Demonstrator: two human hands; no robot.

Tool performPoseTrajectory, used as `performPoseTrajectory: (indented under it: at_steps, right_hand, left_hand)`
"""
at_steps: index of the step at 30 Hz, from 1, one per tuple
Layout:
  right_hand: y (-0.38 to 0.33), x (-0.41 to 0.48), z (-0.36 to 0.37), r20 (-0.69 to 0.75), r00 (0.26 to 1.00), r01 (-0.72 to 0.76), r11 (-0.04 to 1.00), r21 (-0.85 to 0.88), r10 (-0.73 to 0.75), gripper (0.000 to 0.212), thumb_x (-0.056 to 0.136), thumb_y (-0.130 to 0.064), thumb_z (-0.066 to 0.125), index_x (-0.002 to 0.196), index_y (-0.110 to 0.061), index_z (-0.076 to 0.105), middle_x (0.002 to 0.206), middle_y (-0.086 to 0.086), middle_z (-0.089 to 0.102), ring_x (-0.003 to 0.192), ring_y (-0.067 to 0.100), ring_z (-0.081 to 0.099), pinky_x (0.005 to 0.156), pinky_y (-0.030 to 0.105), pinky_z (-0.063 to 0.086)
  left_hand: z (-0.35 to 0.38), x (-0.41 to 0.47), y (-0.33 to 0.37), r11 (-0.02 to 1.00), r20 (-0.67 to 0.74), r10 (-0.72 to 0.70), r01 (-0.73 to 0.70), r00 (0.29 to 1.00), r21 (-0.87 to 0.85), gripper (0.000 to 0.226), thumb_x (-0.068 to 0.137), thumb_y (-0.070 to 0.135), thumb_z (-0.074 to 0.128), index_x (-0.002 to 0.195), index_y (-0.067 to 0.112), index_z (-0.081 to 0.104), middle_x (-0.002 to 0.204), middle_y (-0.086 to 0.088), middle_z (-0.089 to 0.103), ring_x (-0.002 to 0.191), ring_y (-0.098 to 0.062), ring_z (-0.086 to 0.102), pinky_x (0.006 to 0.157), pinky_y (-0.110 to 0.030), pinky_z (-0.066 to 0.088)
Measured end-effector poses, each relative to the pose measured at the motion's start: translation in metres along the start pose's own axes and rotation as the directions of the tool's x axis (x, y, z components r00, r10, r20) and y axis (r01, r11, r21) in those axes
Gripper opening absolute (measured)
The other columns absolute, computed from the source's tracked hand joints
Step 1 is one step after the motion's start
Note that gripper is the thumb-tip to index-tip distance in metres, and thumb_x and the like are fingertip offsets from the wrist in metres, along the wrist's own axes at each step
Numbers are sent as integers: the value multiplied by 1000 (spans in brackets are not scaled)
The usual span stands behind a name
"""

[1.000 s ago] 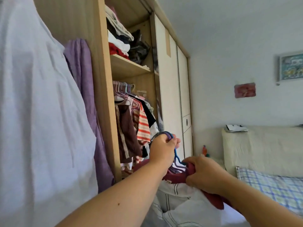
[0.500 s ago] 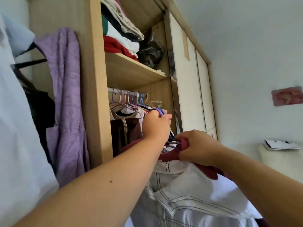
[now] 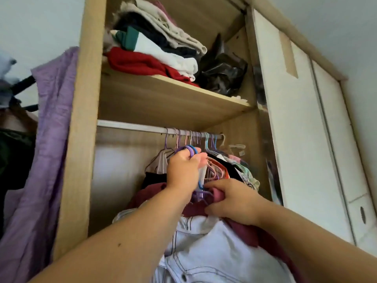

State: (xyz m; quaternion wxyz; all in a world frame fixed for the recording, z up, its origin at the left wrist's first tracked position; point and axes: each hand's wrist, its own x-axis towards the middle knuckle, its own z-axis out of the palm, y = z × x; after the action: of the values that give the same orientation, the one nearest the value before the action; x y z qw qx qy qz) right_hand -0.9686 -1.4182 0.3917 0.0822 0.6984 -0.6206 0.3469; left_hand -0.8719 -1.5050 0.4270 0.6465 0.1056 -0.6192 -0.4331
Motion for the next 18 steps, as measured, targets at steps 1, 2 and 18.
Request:
performPoseTrajectory:
  at_steps: [1, 2, 18]
  right_hand:
    - [9, 10, -3, 55, 998, 32, 997, 66, -36, 51, 69, -31, 76, 118, -26, 63, 99, -10, 69, 89, 4, 62, 86, 25, 48]
    - [15, 19, -6, 97, 993, 58, 990, 127, -71, 56, 70, -33, 76, 124, -26, 60, 105, -10, 68, 94, 3, 61, 88, 20, 46]
    - [-2, 204, 29, -100, 963, 268, 912, 312, -249, 13, 63, -6, 67, 73, -15, 66, 80, 5, 68, 82, 24, 64, 71, 30, 52]
  left_hand:
    - [1, 8, -2, 999, 5, 0, 0, 1000, 32, 24, 92, -4, 46, 86, 12, 62, 85, -6, 69, 79, -16, 68, 77, -27, 54]
    - [-1, 16, -4, 998, 8, 1, -2, 1000, 60, 26, 93, -4, 44, 85, 13, 61, 86, -6, 68, 78, -15, 68, 78, -27, 54]
    - [-52, 156, 16, 866, -46, 138, -98, 989, 491, 15, 97, 3, 44, 95, 11, 57, 88, -1, 66, 72, -9, 65, 59, -14, 53]
